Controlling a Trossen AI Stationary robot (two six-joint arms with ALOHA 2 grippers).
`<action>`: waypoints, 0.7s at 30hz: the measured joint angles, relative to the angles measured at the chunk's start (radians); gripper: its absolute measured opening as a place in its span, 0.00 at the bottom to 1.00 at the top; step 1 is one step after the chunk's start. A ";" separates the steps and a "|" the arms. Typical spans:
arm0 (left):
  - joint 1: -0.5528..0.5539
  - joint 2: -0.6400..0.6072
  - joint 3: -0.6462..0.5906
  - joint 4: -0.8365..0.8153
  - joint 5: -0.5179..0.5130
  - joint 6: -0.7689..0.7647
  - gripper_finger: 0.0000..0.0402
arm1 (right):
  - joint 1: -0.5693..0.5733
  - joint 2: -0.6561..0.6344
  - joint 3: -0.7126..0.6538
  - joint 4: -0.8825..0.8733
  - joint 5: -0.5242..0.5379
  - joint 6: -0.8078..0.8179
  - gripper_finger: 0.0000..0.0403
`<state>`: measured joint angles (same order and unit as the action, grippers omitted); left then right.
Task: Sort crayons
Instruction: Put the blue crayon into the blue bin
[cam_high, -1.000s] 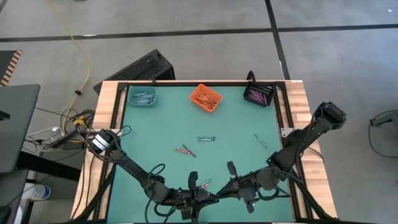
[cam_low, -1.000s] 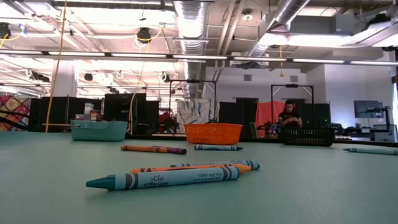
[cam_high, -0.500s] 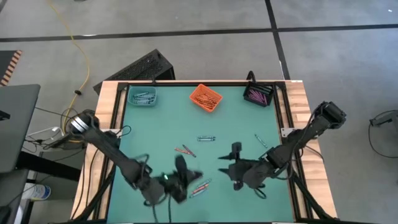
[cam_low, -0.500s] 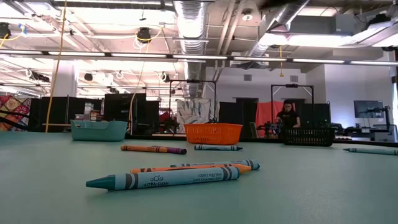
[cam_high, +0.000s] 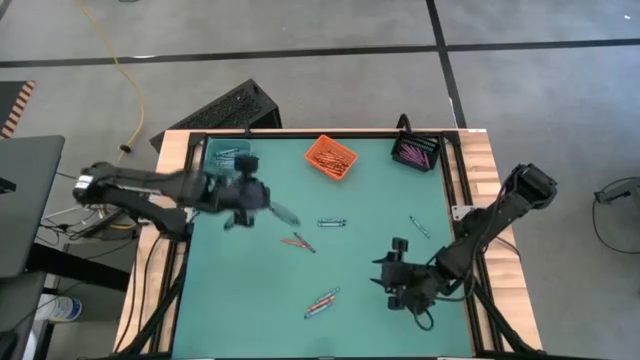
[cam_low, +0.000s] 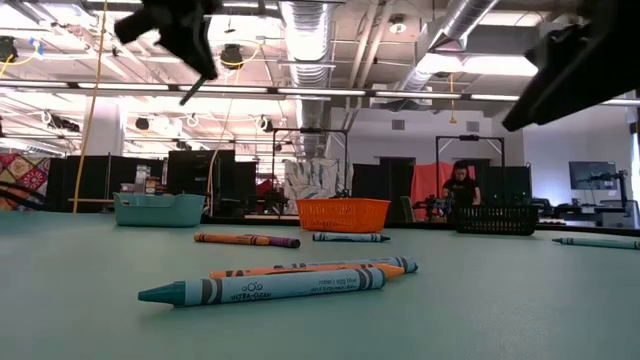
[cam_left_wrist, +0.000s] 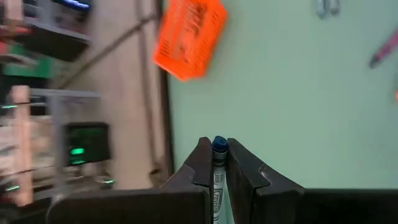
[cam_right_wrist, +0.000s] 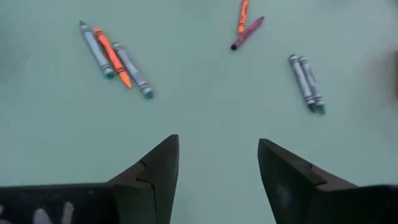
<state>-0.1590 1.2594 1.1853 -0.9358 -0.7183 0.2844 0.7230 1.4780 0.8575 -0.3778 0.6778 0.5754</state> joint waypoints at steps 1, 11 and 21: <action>0.056 -0.027 -0.023 0.013 0.062 0.039 0.01 | 0.012 0.000 -0.006 0.011 0.001 0.013 0.52; 0.659 -0.120 -0.214 0.096 0.404 0.306 0.01 | 0.089 0.000 -0.019 0.108 0.036 0.135 0.50; 0.912 -0.007 -0.259 0.260 0.496 0.495 0.02 | 0.112 0.000 -0.019 0.206 0.118 0.158 0.50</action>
<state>0.7530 1.2525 0.9260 -0.6759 -0.2218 0.7792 0.8352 1.4784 0.8383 -0.1716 0.7955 0.7338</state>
